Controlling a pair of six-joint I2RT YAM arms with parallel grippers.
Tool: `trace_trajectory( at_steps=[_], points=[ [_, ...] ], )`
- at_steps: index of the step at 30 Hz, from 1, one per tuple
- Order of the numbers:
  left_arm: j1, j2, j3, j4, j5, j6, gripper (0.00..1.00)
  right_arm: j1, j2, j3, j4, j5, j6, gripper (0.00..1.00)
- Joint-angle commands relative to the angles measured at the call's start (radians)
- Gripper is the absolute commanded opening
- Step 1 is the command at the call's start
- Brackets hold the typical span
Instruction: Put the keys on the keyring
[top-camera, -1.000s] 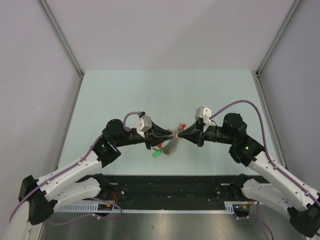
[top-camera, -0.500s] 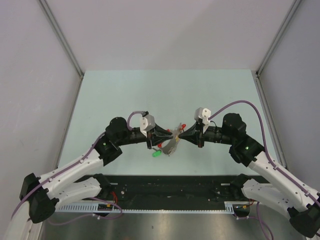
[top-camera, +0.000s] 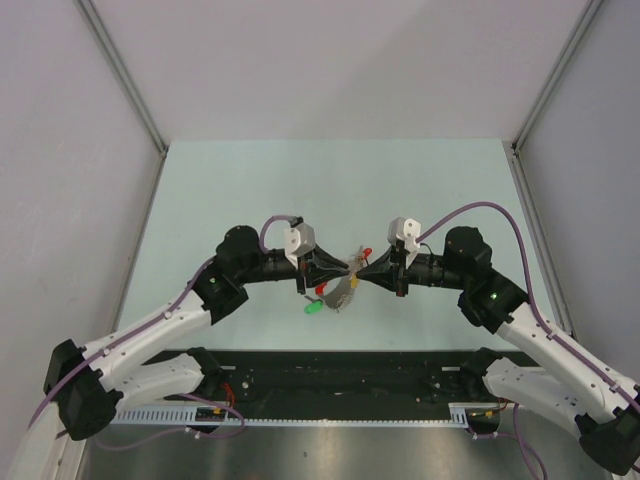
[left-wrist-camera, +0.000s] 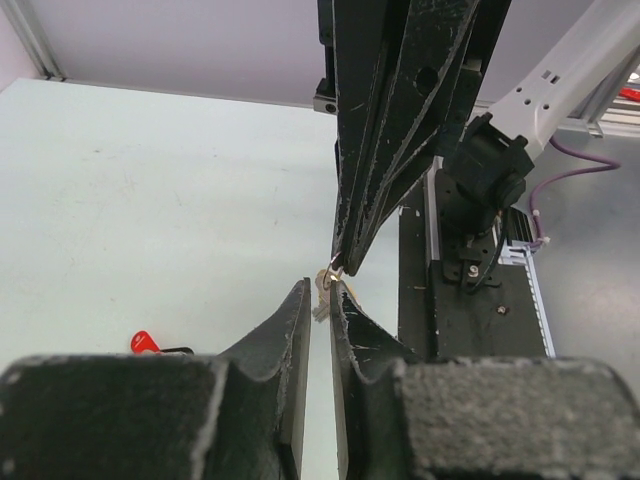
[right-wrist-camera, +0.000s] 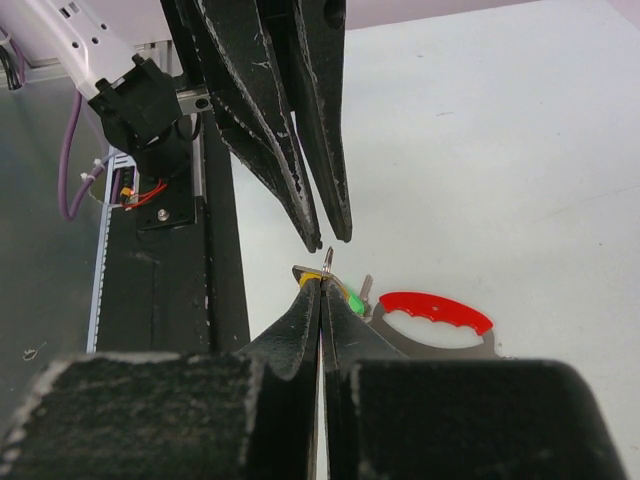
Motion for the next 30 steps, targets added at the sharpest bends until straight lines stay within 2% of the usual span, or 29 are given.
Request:
trace_trajectory(
  at_steps=[1,14,20,24,30],
  points=[
    [0.006,0.009,0.039,0.000,0.045,0.002,0.17,0.005,0.001,0.005,0.018,-0.018,-0.009,0.00],
    [0.004,0.030,0.047,0.031,0.058,-0.021,0.09,0.014,0.009,0.007,0.026,-0.026,-0.007,0.00],
    [0.003,0.036,0.047,0.025,0.059,-0.025,0.00,0.017,0.009,0.007,0.026,-0.024,-0.006,0.00],
    [0.003,0.025,0.031,0.050,0.067,-0.039,0.00,0.017,0.010,0.004,0.032,-0.020,0.002,0.00],
    [0.003,0.015,-0.012,0.161,0.072,-0.114,0.00,0.017,0.010,-0.005,0.064,-0.026,0.025,0.12]
  ],
)
